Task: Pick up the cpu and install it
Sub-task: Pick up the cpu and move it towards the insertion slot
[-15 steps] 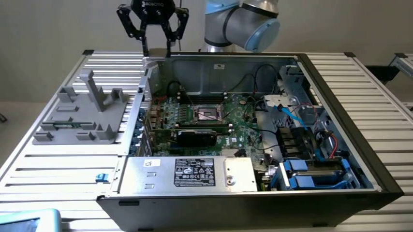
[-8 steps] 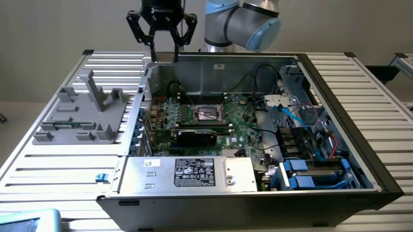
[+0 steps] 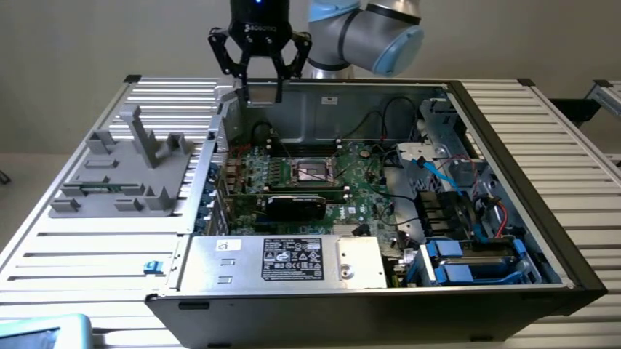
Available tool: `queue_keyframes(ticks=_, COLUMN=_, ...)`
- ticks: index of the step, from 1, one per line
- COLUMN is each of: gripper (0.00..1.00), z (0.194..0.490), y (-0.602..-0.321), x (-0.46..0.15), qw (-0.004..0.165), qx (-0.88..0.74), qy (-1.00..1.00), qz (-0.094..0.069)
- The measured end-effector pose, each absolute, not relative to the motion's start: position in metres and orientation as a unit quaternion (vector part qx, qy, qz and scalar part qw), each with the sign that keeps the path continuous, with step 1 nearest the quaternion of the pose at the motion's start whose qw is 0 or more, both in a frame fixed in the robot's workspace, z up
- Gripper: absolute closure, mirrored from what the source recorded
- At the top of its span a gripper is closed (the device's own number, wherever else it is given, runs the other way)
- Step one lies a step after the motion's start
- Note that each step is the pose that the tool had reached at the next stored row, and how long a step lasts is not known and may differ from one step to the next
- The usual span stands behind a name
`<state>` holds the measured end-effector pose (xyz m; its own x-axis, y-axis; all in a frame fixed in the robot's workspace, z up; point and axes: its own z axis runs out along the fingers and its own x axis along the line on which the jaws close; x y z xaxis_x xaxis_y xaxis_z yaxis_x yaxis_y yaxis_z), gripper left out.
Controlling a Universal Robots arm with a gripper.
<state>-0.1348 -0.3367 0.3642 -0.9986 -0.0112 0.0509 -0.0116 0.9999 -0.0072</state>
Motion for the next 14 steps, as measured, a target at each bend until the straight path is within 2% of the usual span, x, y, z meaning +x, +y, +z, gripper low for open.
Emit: queue_keyframes(ticks=14, gripper=0.45, z=0.339, y=-0.338, x=-0.094, qw=0.025, qx=0.006, qy=-1.000, qz=0.004)
